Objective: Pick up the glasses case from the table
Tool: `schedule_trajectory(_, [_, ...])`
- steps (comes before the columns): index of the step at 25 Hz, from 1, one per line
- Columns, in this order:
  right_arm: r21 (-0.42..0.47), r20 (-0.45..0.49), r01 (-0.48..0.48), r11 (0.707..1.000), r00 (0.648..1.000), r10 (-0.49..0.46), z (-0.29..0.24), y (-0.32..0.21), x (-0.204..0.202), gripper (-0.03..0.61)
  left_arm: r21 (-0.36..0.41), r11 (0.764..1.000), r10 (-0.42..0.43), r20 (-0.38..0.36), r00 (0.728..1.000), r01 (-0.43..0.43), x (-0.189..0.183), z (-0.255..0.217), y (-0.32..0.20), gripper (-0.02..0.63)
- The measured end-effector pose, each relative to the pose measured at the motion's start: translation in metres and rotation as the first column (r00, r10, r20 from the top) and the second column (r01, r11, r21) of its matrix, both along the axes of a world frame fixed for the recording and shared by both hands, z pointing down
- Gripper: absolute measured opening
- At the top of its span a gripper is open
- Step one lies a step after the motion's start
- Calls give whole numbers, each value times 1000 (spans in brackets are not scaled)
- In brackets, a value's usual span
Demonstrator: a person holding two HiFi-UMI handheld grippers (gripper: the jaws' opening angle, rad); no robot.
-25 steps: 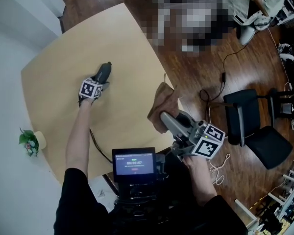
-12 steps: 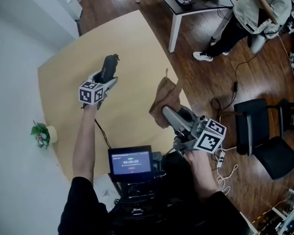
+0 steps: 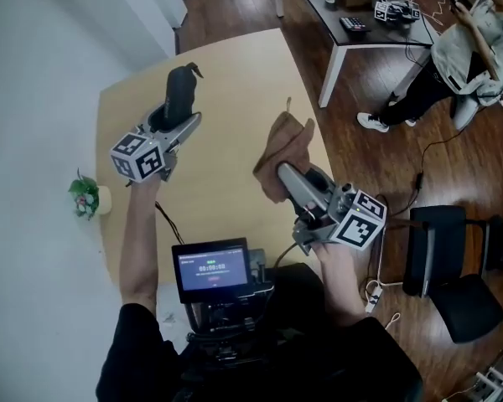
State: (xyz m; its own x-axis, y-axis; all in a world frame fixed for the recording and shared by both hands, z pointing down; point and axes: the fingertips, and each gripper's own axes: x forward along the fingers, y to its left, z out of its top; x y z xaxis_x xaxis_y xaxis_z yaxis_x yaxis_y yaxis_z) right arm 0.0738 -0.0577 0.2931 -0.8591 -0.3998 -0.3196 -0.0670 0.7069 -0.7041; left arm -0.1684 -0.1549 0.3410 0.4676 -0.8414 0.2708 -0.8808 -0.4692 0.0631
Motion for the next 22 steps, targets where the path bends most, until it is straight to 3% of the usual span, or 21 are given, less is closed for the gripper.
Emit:
schedule_trajectory(7, [77,81,90,993,992,-96,-31,-6,-21,63,190,981,-8,-186,982,44,0,-97,22,368])
schedule_trajectory(11, [102,95,140,985,984,-150,-35,-3,-29,63,301,951,36,-322,946,66,-3,-133,47,370])
schedule_trajectory(14, [122,115,166,979,977,-180,-41,-3,-34,63,357,931,64,-377,924,82,-8,-155,61,368])
schedule_trajectory(19, [160,152,187,969,965,-212,-49,0,-36,63,489,870,183,-438,880,63,-3,-192,92,368])
schedule_trajectory(22, [172,173,186,967,961,-215,-49,4,-34,63,553,833,300,-472,829,14,13,-209,109,370])
